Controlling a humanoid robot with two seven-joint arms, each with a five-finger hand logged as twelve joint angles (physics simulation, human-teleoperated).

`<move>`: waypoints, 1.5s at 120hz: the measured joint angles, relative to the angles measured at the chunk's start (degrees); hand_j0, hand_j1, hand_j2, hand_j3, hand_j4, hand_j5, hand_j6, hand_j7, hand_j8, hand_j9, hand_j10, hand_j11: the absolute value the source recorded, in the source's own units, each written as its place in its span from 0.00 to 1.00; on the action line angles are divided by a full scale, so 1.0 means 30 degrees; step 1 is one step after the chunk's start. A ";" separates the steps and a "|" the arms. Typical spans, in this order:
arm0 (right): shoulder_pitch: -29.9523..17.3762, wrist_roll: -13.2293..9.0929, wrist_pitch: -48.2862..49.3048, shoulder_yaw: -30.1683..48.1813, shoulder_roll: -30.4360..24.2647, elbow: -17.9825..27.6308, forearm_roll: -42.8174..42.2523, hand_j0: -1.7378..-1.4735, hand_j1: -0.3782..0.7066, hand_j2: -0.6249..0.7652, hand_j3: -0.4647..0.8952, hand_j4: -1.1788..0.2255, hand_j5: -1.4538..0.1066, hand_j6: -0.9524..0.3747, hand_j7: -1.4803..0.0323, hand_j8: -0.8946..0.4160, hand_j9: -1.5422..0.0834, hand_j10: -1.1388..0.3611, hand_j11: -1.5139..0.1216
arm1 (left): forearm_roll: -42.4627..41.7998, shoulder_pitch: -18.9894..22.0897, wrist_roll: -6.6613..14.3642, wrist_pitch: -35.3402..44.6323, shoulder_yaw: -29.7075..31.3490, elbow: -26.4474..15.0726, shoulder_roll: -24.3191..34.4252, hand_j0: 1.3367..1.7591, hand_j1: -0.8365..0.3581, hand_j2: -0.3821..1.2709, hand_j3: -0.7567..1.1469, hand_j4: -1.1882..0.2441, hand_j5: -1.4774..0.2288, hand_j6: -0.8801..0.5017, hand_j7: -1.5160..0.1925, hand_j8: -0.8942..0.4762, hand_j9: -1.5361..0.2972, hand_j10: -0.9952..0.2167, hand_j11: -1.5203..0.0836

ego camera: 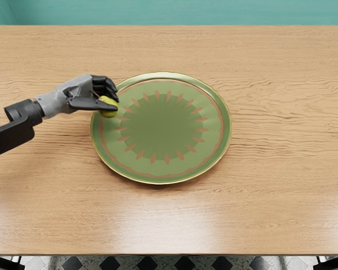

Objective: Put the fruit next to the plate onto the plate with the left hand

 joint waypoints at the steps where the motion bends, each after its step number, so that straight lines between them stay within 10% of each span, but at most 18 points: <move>1: 0.0000 0.0000 0.0000 0.0000 0.0000 0.0000 0.0000 0.30 0.03 0.45 0.34 0.84 0.93 0.72 0.98 0.68 0.95 0.76 0.93 | 0.0001 -0.0002 0.0006 -0.0004 0.0000 -0.0001 -0.0025 0.75 0.35 0.37 0.40 0.34 0.33 0.13 0.35 0.24 0.33 0.40 0.38; 109: 0.0000 0.0000 -0.0001 0.0000 0.0000 0.0005 0.0005 0.30 0.03 0.45 0.34 0.84 0.93 0.72 0.98 0.68 0.95 0.76 0.93 | -0.0067 0.1196 0.0510 0.0059 0.0081 0.0356 -0.1256 0.76 0.37 0.37 0.40 0.39 0.38 0.18 0.40 0.22 0.38 0.37 0.43; 180: -0.0003 0.0000 0.0000 0.0000 0.0000 -0.0001 -0.0002 0.30 0.03 0.45 0.34 0.84 0.93 0.72 0.98 0.68 0.95 0.76 0.93 | -0.0572 -0.0199 0.0515 0.0012 0.0048 0.0300 -0.1285 0.76 0.76 0.26 0.40 0.67 0.69 0.47 0.71 0.49 0.67 0.63 0.76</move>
